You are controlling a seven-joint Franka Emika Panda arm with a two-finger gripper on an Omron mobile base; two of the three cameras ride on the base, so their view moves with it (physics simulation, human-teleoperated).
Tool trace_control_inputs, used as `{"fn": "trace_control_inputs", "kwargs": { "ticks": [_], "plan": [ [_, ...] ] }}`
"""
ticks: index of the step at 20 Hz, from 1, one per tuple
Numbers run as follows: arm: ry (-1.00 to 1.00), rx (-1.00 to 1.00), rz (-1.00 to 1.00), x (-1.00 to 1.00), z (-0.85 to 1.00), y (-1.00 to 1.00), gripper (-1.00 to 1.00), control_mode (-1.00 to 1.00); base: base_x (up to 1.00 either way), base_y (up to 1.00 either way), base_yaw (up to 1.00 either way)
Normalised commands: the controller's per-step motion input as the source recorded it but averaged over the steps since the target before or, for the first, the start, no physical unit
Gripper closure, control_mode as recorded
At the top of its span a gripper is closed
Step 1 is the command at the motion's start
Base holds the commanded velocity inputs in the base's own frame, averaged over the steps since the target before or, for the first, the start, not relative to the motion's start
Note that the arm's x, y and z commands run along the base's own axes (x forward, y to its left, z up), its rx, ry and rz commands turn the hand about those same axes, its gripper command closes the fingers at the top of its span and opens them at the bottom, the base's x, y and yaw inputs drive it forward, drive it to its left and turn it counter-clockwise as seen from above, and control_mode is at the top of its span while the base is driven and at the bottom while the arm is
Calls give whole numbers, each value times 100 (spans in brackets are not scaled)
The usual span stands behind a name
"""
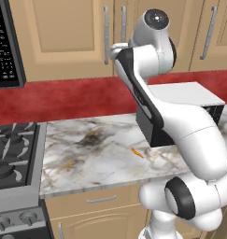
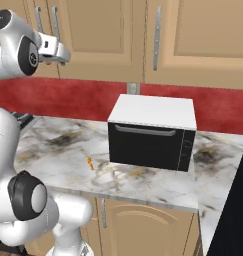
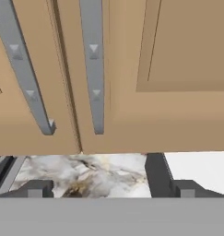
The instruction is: Retrieve the tupperware from the cabinet, then place the raw meat into the tupperware to avoid contamination.
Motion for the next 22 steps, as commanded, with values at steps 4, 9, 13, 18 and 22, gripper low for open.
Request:
{"fn": "trace_control_inputs", "kwargs": {
  "ticks": [4, 9, 13, 18, 22],
  "plan": [
    [0, 0, 0, 62, 0, 0, -100, -100, 0, 0, 0],
    [0, -1, -5, 53, -1, 10, -100, -100, 0, 0, 0],
    [-1, 0, -8, 54, -3, 21, -100, -100, 0, 0, 0],
    [0, 0, -4, 45, -3, 21, -100, -100, 0, 0, 0],
    [0, 0, 0, 29, -1, 25, 100, -100, 0, 0, 0]
  ]
}}
